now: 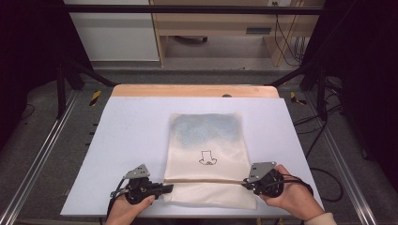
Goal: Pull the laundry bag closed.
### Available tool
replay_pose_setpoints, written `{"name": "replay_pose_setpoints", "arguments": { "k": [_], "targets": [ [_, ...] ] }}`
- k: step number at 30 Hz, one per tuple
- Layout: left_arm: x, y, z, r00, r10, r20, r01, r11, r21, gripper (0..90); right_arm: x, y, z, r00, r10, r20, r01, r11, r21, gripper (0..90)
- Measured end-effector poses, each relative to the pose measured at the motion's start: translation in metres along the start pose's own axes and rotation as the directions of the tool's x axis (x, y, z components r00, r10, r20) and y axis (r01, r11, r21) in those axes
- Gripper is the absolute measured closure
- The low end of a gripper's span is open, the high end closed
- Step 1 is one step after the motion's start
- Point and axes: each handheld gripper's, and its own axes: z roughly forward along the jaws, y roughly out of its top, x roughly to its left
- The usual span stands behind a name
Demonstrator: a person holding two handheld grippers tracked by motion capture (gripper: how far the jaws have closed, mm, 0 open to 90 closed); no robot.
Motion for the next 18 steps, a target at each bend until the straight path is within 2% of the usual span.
{"name": "replay_pose_setpoints", "arguments": {
  "k": [18],
  "targets": [
    [0.001,0.000,-0.001,1.0000,-0.002,-0.001,0.002,1.0000,-0.005,82.9,-0.004,-0.013,-0.006,0.9995,0.028,0.015,-0.028,1.000,-0.006,82.0]
  ]
}}
